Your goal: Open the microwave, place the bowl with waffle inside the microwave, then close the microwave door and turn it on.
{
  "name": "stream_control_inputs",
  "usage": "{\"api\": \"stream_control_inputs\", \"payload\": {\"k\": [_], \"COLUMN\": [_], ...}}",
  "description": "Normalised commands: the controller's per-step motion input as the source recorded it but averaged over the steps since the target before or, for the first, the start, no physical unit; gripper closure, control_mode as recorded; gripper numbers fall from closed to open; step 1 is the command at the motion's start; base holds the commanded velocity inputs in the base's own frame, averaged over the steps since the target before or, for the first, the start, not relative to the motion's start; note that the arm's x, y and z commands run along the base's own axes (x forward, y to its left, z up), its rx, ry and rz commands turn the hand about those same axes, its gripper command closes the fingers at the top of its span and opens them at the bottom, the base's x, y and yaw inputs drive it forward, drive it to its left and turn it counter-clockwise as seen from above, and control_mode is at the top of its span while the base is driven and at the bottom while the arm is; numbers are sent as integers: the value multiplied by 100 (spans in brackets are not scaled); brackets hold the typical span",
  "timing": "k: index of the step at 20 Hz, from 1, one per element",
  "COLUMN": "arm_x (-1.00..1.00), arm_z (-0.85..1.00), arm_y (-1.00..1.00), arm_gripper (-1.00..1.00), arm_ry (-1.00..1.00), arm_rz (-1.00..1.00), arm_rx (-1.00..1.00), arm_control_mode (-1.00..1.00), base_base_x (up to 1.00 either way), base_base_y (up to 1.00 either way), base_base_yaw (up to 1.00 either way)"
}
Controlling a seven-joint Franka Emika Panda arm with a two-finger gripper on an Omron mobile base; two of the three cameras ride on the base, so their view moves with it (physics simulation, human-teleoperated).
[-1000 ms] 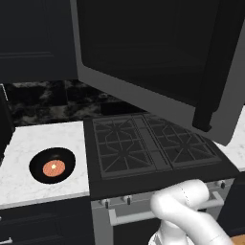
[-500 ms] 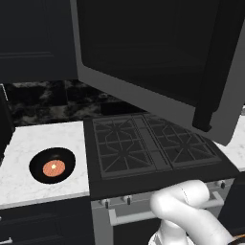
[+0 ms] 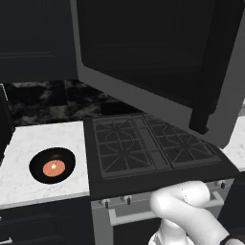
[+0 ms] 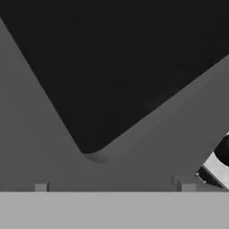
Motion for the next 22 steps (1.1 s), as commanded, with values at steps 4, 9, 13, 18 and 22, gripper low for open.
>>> {"api": "stream_control_inputs", "payload": {"k": [4, 9, 13, 18, 22], "arm_x": [-91, -92, -38, -12, 0], "arm_z": [27, 32, 35, 12, 0], "arm_y": [46, 78, 100, 100, 56], "arm_gripper": [-100, -100, -100, -100, -100], "arm_ry": [-11, -17, -12, -4, 0], "arm_rz": [27, 13, 0, 0, 0], "arm_rx": [0, 0, 0, 0, 0], "arm_control_mode": [-100, -100, -100, -100, -100], "base_base_x": [0, 0, 0, 0, 0], "base_base_y": [0, 0, 0, 0, 0], "base_base_yaw": [0, 0, 0, 0, 0]}}
